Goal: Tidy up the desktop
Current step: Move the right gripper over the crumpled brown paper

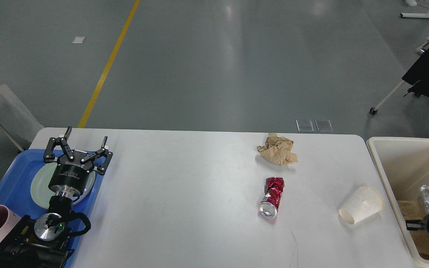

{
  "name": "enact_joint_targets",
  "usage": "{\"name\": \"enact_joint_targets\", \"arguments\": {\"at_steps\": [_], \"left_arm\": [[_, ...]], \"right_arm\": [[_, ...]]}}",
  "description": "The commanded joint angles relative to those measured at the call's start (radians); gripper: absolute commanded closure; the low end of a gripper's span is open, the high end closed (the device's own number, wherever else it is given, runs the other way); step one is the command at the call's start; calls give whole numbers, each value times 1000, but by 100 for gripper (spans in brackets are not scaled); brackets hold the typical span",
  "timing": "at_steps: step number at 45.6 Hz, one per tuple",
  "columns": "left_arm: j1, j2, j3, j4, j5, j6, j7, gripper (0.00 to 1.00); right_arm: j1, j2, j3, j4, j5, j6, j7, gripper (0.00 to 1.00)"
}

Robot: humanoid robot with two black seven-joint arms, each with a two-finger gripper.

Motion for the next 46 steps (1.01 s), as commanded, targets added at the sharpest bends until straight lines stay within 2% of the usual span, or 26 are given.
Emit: {"name": "enact_joint_targets", "arguments": {"at_steps": [1,8,11,15,17,18,35,46], "left_arm": [[0,-1,0,1,-1,0,0,4],[0,-1,0,1,1,0,0,4],[0,-1,-2,-1,-1,0,0,4],[0,0,0,1,-1,1,0,4],[0,-1,0,-1,1,0,0,4],[0,-1,-2,1,1,0,0,4],[-2,0,0,1,-1,0,0,4],[-2,-1,-2,1,-1,0,0,4]], "right_arm": [[-23,4,10,-10,3,-13,-27,100],[-33,10,27,-10,6,-27,-27,100],[-33,10,39,-12,10,-70,-27,64],[-35,18,51,-10,11,-158,-21,24],[-36,24,51,-10,11,-193,-20,5],[-38,26,51,-10,11,-204,-20,0],[-9,21,57,7,5,-204,-20,0],[164,-20,73,82,-4,-84,-29,0]]}}
